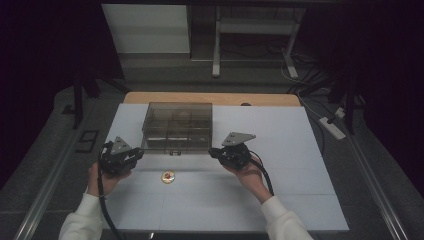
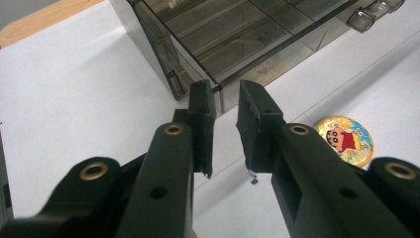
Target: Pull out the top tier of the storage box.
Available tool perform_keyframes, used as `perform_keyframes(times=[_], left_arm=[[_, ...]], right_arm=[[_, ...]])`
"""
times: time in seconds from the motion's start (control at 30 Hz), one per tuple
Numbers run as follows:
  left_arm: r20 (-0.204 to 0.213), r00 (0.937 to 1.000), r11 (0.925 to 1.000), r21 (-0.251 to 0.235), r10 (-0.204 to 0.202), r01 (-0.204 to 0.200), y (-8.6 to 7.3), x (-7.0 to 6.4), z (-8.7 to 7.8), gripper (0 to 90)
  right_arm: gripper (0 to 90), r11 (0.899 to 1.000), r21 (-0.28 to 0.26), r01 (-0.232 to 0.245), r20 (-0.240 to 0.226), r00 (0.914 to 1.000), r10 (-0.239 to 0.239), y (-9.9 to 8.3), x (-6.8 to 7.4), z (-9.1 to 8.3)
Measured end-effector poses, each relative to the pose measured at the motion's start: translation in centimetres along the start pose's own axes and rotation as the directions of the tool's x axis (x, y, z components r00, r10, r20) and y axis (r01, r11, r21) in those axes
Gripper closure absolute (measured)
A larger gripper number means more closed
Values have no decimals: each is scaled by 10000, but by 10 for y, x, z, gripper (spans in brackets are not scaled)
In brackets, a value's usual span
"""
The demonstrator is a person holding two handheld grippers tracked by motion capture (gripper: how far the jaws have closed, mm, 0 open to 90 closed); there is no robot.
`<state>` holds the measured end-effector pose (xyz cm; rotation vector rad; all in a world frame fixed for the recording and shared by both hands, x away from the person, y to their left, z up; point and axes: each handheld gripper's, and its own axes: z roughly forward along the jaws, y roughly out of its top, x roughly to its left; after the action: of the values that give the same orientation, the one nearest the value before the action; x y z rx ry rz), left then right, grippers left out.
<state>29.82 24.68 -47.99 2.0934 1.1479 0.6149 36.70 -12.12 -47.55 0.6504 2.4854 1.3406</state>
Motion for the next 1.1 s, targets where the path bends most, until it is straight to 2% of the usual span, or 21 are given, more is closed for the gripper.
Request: perform_keyframes(times=[1.1], left_arm=[[-63, 9998, 9998, 97, 168, -168, -2, -4, -3, 753]], right_arm=[[831, 9996, 125, 241, -117, 9996, -240, -2, 3, -2]])
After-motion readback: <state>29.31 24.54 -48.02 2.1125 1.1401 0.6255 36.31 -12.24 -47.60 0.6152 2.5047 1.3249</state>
